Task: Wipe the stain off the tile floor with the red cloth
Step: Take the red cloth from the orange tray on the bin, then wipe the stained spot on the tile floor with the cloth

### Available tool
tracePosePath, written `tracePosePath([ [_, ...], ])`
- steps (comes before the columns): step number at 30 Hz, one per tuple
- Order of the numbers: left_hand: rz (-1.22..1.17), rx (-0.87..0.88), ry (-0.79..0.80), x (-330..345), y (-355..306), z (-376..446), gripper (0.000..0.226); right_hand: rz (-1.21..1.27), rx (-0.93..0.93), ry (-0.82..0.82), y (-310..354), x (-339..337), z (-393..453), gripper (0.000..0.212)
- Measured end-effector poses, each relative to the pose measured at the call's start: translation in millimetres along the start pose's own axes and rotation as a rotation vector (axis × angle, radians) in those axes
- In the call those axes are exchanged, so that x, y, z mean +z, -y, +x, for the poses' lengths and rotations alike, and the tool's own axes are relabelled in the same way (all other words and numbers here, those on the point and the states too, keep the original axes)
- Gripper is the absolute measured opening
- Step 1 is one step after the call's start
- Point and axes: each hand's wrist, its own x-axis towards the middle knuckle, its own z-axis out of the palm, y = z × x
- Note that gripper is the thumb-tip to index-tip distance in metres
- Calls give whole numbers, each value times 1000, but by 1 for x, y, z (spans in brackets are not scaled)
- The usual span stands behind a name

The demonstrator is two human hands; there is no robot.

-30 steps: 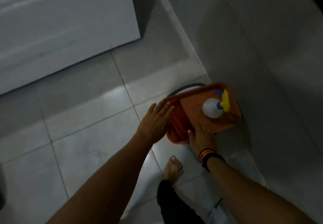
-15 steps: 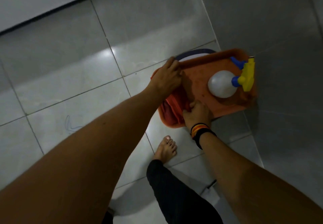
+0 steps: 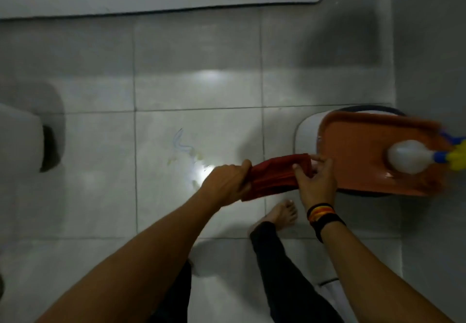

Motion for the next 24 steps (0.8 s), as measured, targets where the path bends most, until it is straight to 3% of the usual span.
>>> tracePosePath([
  [6,-567,-372,-75,127,106,-75,29,-304,-153,194,-51,154,-35,31],
  [12,-1134,-581,10,261,184,-52,28,-569,-363,352,-130,285,-8,23],
  [15,-1014,-631,-34,315,216,-36,57,-734,-372,403,-174,331,5,47],
  [18,-602,-690,-294,346,253,-39,105,-816,-299,439,-219,346,-6,76],
  [20,-480,-731,-396,358,287,-40,132,-871,-273,460,-250,351,-14,83],
  [24,-463,-754,-253,365,350,-32,176,-986,-321,341,-270,398,-13,81],
])
